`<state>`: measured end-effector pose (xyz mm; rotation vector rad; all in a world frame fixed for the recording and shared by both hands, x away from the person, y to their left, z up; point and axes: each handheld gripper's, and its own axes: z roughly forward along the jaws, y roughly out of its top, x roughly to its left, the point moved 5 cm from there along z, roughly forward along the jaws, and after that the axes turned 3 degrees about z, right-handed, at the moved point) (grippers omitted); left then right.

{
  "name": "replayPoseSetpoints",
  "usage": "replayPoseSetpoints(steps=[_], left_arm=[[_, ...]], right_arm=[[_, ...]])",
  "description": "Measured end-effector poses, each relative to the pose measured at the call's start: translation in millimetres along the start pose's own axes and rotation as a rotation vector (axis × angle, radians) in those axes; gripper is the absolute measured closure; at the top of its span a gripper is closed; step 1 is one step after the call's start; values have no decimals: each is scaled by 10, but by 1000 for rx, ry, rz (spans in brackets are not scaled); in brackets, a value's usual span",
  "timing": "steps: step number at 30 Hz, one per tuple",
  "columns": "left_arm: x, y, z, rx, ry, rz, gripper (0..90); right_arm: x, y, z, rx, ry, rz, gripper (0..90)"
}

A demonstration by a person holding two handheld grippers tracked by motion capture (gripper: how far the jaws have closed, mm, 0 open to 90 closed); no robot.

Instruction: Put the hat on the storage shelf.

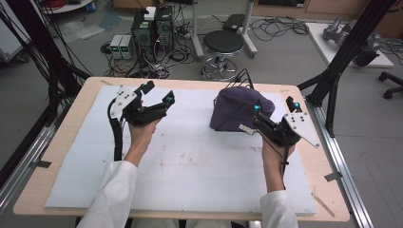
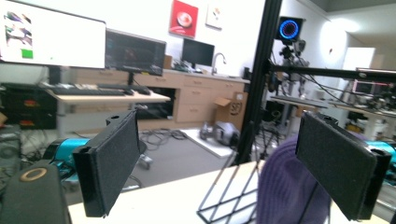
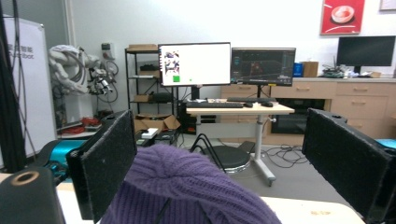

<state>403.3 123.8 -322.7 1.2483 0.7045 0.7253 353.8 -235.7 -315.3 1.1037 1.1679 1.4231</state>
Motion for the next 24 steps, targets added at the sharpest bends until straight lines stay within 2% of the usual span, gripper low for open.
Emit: replayPoseSetpoints(steps=[9,19,24], left_arm=[[232,20,-311,-13,62,0,141],[346,85,-555,-12,91,28,141],[407,93,-673,10,110,54,142]], right_arm=[[39,36,-84,12,39,-8,94],[18,16,-139,73,83,7,95],[-30,-27,-189,101,86,4,95]])
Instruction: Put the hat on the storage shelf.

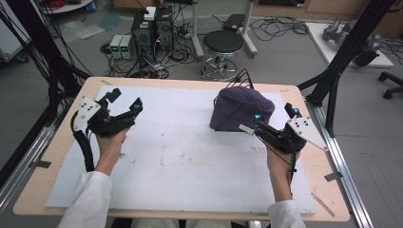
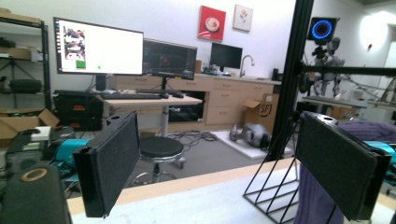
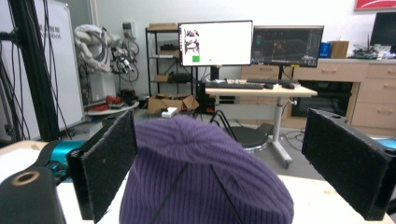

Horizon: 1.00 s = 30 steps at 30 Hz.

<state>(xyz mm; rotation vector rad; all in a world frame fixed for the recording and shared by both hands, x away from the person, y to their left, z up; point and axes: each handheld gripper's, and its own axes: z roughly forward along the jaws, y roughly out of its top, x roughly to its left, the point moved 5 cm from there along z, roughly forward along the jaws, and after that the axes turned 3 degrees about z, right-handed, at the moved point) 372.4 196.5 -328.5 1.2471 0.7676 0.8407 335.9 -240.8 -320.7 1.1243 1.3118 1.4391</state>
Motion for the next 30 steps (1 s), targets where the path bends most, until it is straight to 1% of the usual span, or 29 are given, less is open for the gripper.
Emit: replayPoseSetpoints(steps=[3,7,8,11,12,14,15,17,18,20,22,24,25,28,30], left_arm=[[43,-15,-69,-2,16,18,142],[109,-70,-136,9,27,14,142],[130,-86,-154,10,29,12,142],[191,-128,-222,22,40,0,142],[211,-141,-250,34,41,-2,142],[249,-160,-308,55,36,-22,142],[267,-166,-339,61,35,-31,142],[300,-175,-401,61,43,-41,142],[314,-179,-436,60,46,-45,142],[328,-186,-480,60,50,-41,142],[344,-194,-529,66,43,-45,141],[358,-200,-582,72,29,-55,135],[360,-204,-611,69,25,-53,134],[369,-225,-705,61,33,-26,133],[386,-249,-764,61,43,-15,133]], right_arm=[[-39,-59,-20,24,5,5,95],[-110,-132,-65,38,-7,4,95],[-125,-147,-76,51,-10,5,95],[-166,-169,-117,52,-14,11,95],[-178,-177,-130,55,-12,9,95],[-195,-210,-164,69,-13,-1,95],[-208,-230,-181,75,-14,-13,95],[-235,-269,-219,84,-21,-19,95],[-250,-289,-238,89,-24,-13,95],[-284,-329,-273,99,-30,-2,95],[-311,-373,-308,107,-37,5,95],[-323,-426,-337,117,-40,-11,95],[-325,-455,-349,122,-41,-11,95],[-345,-552,-363,139,-47,-11,95],[-356,-617,-370,153,-48,8,94]])
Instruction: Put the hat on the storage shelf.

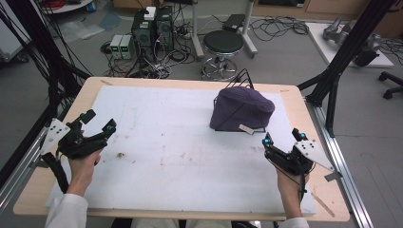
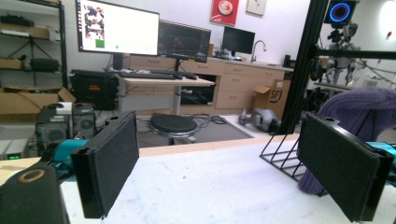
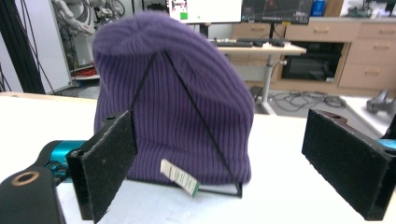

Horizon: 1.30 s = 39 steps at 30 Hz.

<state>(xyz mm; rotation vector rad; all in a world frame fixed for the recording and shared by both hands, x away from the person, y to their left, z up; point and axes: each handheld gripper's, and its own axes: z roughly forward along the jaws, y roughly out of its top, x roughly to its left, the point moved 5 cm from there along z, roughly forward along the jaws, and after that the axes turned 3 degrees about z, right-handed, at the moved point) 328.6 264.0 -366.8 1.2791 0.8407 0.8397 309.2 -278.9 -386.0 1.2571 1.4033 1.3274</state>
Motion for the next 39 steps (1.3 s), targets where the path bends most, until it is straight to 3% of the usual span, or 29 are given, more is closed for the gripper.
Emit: replayPoseSetpoints(steps=[5,9,26,30,39], left_arm=[[58,-98,-116,8,16,3,133],[77,-232,-206,36,22,28,134],[226,-538,-459,70,81,11,136],[262,-561,-508,76,102,-4,136],[241,-599,-560,80,94,-32,136]], right_arm=[[3,-129,4,15,7,12,94],[6,-231,-9,30,17,12,95],[-4,-493,-59,36,-2,8,94],[10,-543,-65,27,-17,-17,95],[81,-592,-111,23,-7,-45,95]])
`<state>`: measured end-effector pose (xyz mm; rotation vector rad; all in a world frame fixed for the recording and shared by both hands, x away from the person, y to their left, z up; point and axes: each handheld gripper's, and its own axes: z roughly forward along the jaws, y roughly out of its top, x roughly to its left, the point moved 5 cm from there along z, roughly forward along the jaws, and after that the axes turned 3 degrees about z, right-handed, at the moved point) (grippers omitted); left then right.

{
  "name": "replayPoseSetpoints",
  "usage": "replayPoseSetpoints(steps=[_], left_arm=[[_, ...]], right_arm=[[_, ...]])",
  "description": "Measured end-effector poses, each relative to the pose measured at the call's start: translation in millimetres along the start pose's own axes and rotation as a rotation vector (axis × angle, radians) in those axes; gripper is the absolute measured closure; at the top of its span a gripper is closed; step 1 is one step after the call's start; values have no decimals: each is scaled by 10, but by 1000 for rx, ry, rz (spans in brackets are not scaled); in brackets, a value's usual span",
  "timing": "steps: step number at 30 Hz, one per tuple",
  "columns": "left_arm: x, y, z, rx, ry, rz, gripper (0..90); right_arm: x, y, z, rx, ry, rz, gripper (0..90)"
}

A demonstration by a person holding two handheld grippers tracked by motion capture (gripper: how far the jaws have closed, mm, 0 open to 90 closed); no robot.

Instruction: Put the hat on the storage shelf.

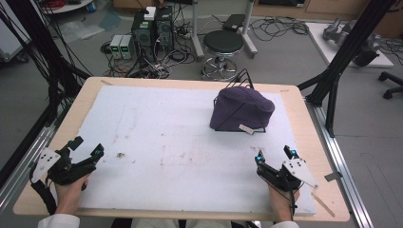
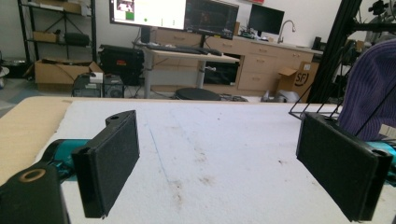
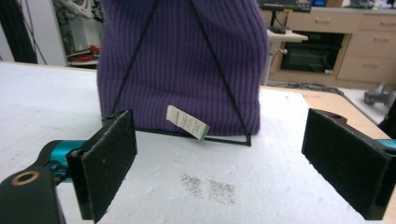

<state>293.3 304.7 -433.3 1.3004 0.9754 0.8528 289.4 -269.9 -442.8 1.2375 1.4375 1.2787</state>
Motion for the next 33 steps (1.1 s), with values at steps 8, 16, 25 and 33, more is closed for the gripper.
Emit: replayPoseSetpoints(steps=[8,16,25,33], left_arm=[[31,-22,-23,4,5,-14,136],[45,-26,-28,-4,8,-26,136],[59,-31,-33,-9,8,-44,136],[58,-41,-27,-4,4,-52,137]], right_arm=[[17,9,-26,-10,2,-21,95],[-9,10,-43,-10,-8,-9,95],[-8,-31,-16,18,2,-5,95],[-8,-45,-10,28,8,-5,95]])
